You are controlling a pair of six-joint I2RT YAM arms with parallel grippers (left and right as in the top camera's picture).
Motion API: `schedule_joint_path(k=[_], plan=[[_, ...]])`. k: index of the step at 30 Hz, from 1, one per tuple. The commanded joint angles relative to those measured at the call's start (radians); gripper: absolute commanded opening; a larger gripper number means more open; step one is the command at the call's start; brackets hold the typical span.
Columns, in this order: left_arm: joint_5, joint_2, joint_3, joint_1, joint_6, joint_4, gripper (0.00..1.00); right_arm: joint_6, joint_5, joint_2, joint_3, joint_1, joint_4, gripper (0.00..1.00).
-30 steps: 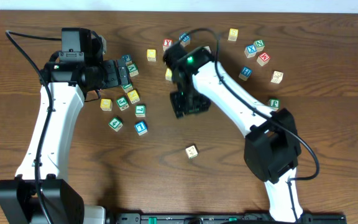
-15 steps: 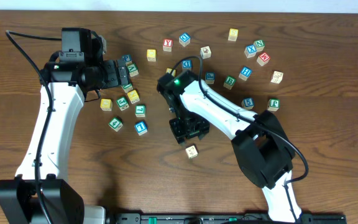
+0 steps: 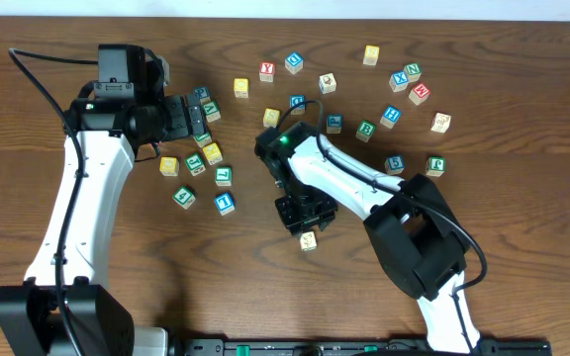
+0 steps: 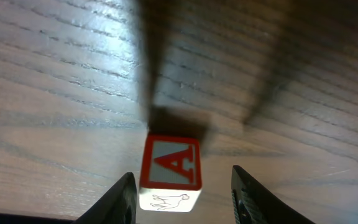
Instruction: Spell out AI2
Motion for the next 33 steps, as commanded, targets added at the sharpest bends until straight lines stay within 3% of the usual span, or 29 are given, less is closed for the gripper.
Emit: schedule_joint_path(k=[1,10,16,33], plan=[[-0.003,-0.006,0.011,0.006,0.002,-0.005,0.98,0.012,-0.007,-0.005,-0.012,0.028,-0.001,0.45],[-0.003,-0.006,0.011,0.006,0.002,-0.005,0.98,0.034,-0.006,-0.005,-0.048,0.043,0.02,0.5],[-0.003,-0.006,0.011,0.006,0.002,-0.005,0.98,0.04,0.002,-0.005,-0.055,0.042,0.039,0.38],[-0.003,-0.006,0.011,0.006,0.002,-0.005,0.98,-0.008,0.037,-0.005,0.078,0.003,0.058,0.29]])
